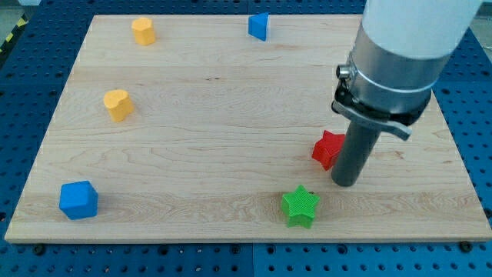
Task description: Slide green star to the red star
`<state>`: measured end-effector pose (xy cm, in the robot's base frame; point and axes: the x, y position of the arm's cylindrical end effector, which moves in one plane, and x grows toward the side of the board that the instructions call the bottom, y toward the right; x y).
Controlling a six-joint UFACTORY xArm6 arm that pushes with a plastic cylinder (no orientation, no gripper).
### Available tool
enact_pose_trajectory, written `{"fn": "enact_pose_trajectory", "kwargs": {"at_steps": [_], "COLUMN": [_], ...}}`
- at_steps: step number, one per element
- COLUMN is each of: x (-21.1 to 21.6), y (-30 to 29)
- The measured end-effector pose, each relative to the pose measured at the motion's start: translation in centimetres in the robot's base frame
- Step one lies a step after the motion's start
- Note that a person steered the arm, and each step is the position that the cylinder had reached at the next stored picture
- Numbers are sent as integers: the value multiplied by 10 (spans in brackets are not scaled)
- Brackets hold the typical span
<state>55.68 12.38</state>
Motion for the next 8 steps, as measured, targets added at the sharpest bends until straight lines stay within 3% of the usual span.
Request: {"fn": "enact_pose_trajectory", "kwargs": {"at_steps": [2, 5, 7, 8], "x": [58, 62, 58, 53], "y": [-24, -106, -118, -87]}}
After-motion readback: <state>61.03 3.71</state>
